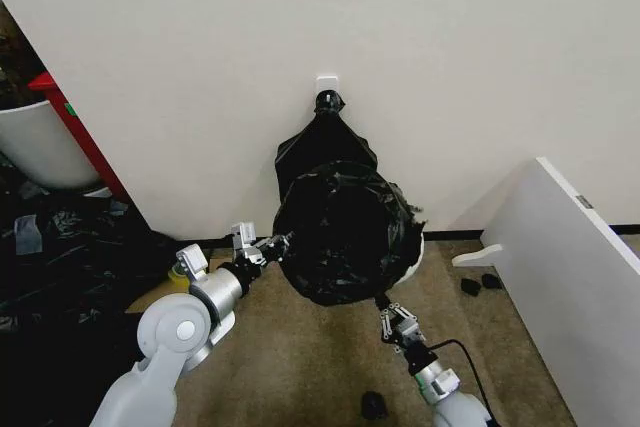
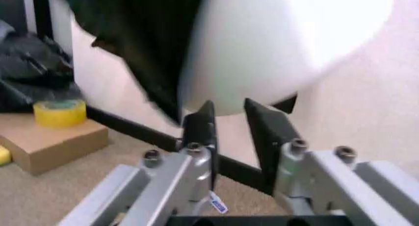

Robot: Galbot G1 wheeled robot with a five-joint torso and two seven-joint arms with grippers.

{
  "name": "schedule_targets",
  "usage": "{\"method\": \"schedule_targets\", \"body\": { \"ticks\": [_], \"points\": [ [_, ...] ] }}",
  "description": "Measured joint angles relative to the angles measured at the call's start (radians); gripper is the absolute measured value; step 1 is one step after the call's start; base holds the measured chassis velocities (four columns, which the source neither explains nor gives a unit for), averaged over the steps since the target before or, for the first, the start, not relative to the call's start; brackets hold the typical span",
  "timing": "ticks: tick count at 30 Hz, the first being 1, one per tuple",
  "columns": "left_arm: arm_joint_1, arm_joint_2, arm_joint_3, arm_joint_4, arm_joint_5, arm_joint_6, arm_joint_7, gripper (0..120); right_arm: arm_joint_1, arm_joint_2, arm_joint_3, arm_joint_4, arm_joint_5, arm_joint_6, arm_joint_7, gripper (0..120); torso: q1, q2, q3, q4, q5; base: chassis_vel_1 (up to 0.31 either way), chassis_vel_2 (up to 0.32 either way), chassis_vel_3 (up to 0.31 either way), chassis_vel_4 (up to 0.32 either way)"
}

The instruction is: Place the garbage bag over the trash bin.

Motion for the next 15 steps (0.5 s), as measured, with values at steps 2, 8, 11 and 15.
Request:
{"method": "schedule_targets", "body": {
  "ticks": [2,8,11,15],
  "points": [
    [0.003,0.005,0.0,0.006,0.037,-0.023,0.007,1,-0.007,-0.017,0.036,-0.002,0.066,0.009,-0.043,27,0.0,0.0,0.0,-0.0001,-0.0002,0.0,0.0,0.0,0.0],
    [0.014,0.011,0.009,0.033,0.113,-0.091,0.018,1,-0.049,-0.045,0.116,0.102,0.09,-0.116,0.214,50,0.0,0.0,0.0,0.0001,-0.0005,0.0,0.0,0.0,0.0],
    [0.022,0.01,0.023,0.043,0.149,-0.128,0.024,1,-0.08,-0.05,0.111,0.225,0.088,-0.224,0.449,58,0.0,0.0,0.0,-0.0001,0.0001,0.0,0.0,0.0,0.0],
    [0.031,0.003,0.044,0.057,0.204,-0.189,0.036,1,-0.118,-0.044,0.077,0.405,0.119,-0.34,0.68,58,0.0,0.0,0.0,-0.0001,-0.0002,0.0,0.0,0.0,0.0]
  ]
}}
